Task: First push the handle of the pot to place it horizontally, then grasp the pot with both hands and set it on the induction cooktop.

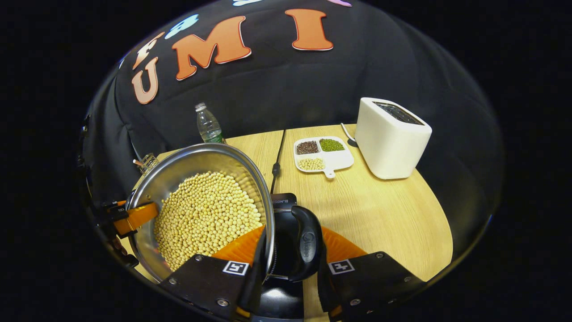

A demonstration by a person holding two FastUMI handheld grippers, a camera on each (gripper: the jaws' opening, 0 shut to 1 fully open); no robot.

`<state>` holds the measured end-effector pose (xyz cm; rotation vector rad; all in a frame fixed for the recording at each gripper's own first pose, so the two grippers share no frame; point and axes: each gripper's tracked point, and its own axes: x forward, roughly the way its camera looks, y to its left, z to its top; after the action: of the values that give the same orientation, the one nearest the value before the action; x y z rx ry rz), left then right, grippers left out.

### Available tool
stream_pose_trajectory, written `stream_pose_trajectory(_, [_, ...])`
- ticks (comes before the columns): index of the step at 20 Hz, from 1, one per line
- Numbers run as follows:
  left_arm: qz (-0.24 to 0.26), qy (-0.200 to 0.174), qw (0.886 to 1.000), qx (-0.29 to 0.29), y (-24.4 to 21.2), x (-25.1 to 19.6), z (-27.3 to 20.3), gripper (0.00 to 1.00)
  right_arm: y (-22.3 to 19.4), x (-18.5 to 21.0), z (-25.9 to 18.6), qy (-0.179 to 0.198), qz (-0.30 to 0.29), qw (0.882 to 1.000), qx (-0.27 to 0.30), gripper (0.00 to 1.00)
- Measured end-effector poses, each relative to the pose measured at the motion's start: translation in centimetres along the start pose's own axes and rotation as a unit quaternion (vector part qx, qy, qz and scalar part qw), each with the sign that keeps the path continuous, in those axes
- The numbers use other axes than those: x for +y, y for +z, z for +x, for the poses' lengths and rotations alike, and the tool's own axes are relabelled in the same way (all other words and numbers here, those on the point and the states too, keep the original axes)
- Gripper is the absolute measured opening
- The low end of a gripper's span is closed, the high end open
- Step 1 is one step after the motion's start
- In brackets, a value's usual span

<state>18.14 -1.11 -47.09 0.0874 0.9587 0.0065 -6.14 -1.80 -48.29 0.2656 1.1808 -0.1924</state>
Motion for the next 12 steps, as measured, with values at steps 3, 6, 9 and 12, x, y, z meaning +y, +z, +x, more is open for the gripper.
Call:
stream_pose_trajectory(3, [-0.002, -0.002, 1.0, 0.003, 0.1, 0.0, 0.6, 0.58, -0.3, -0.2, 0.5, -0.002, 0.003, 1.0, 0.003, 0.5])
stream_pose_trajectory(6, [-0.004, -0.004, 1.0, -0.002, 0.2, 0.6, 0.7, 0.58, -0.1, -0.5, 0.6, -0.005, 0.006, 1.0, -0.002, 0.46])
stream_pose_trajectory(9, [-0.012, -0.009, 1.0, 0.001, 0.0, 0.8, 1.1, 0.58, -0.1, -0.7, 0.6, -0.007, 0.011, 1.0, -0.002, 0.5])
stream_pose_trajectory(12, [-0.011, 0.006, 1.0, 0.011, -0.8, 0.6, 1.6, 0.61, 0.1, -0.7, 1.3, -0.008, 0.005, 1.0, -0.008, 0.55])
